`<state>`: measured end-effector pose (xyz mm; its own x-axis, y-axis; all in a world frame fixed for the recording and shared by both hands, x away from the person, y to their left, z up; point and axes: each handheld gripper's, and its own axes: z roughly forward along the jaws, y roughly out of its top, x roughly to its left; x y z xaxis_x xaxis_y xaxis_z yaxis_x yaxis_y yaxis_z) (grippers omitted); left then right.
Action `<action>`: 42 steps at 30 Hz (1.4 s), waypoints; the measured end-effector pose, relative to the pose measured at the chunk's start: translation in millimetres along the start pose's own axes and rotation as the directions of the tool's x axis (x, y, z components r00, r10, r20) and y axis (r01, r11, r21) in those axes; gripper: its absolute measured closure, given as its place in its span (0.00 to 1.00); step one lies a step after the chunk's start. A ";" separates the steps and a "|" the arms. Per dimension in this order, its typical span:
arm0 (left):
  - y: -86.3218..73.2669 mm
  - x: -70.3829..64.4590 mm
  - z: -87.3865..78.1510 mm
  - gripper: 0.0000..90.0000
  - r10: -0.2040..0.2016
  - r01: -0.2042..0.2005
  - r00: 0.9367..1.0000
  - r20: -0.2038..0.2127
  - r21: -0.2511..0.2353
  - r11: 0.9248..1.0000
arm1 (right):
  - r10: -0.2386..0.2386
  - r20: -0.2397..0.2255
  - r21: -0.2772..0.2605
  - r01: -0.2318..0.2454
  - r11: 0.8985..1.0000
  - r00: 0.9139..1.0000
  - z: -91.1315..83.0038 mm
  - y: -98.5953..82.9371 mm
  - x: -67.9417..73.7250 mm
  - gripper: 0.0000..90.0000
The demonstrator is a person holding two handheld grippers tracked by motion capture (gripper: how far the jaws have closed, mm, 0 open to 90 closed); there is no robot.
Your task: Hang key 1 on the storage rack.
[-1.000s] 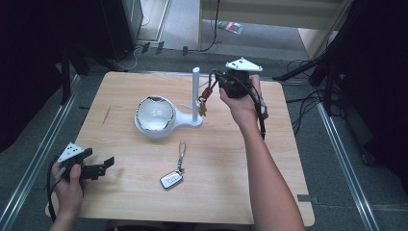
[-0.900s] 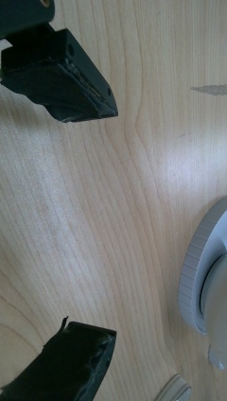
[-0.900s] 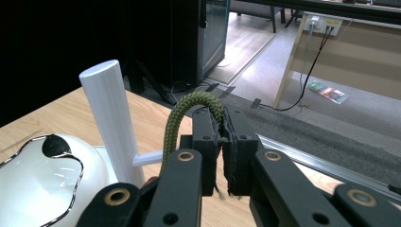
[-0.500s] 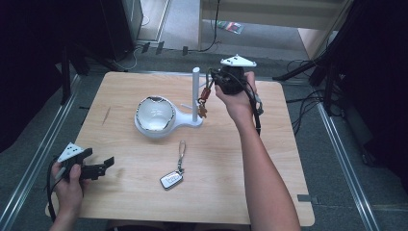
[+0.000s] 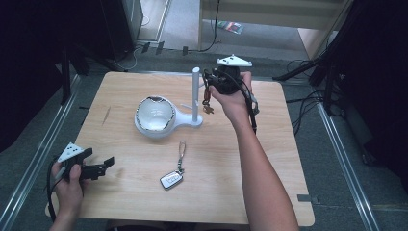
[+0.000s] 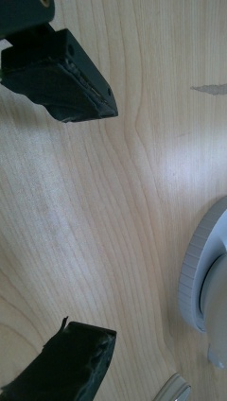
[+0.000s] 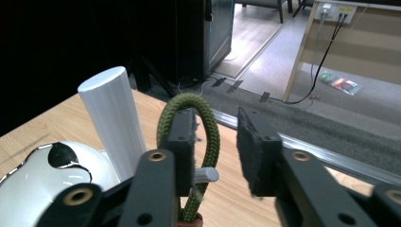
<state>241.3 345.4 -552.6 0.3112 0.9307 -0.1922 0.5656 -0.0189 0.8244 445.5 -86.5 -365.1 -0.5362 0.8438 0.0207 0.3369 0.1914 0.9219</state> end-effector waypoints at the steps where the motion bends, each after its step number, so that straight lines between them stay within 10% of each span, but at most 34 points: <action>1: 0.0 0.0 0.0 0.00 0.000 0.000 1.000 0.000 0.000 1.000 | -0.005 -0.002 0.009 0.005 1.000 1.000 0.4 0.2 0.3 0.72; 14: 0.1 -0.1 0.0 0.00 0.002 -0.002 1.000 -0.001 0.003 1.000 | -0.121 0.022 0.066 0.120 0.991 0.992 -5.1 -0.5 5.8 0.56; 42: 0.2 -0.5 0.1 0.00 0.009 -0.009 1.000 -0.003 0.008 1.000 | -0.053 0.026 0.044 0.052 0.998 0.998 -44.4 -24.3 10.9 0.48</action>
<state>241.4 345.0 -552.4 0.3141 0.9316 -0.1827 0.5685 -0.0305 0.8221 397.2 -104.2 -370.1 -0.5330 0.8452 -0.0381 0.3426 0.2567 0.9037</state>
